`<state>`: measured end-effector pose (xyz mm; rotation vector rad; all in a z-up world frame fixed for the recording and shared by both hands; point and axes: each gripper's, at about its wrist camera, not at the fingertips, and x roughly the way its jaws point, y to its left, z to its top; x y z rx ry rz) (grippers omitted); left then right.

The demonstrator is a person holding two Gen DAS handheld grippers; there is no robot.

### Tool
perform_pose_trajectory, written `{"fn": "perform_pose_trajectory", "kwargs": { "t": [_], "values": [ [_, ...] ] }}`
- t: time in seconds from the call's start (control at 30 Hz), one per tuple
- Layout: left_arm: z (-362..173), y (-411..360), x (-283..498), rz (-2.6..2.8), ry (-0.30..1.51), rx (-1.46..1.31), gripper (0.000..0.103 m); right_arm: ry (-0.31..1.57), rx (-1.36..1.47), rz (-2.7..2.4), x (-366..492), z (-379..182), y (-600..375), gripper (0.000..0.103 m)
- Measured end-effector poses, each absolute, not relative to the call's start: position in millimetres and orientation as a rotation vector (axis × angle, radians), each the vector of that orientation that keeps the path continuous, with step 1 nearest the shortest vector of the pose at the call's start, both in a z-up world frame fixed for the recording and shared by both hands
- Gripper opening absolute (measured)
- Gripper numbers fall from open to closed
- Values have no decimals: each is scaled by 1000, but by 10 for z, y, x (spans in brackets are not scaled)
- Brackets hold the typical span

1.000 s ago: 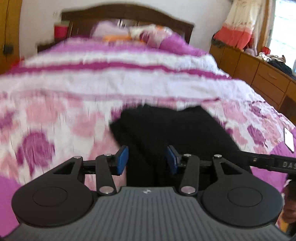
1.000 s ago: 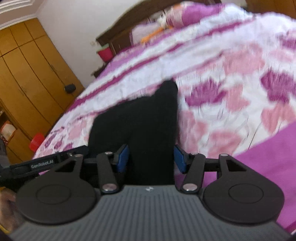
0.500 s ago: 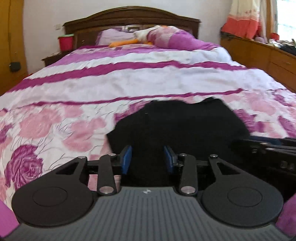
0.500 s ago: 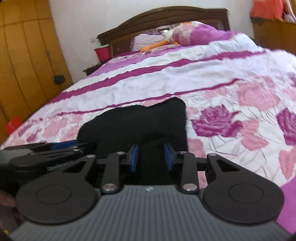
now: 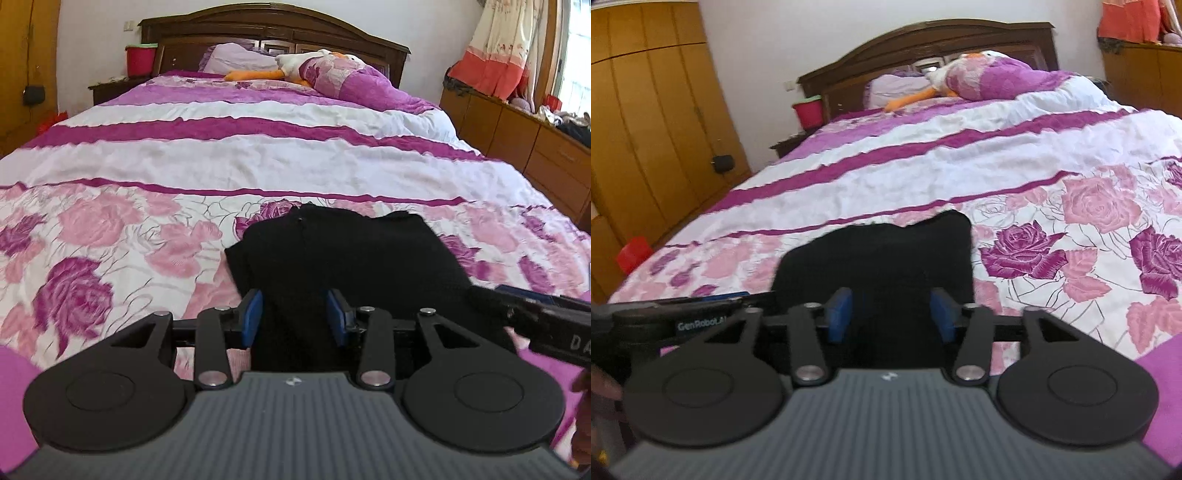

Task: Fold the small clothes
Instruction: 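Open both grippers and pull them back from the folded cardigan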

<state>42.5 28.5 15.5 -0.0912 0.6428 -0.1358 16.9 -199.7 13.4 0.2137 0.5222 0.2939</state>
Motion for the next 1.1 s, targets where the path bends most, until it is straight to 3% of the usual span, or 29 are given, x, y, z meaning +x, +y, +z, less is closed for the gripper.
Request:
{"fn": "perform_pose_trajectory", "kwargs": {
  "t": [0.3, 1.1],
  "values": [
    [355, 176, -281, -140, 639, -66, 82, 559, 214, 332, -351, 295, -2017, 67],
    [-192, 62, -503, -45, 796, -53, 88, 667, 125, 203, -675, -236, -1900, 70]
  ]
}}
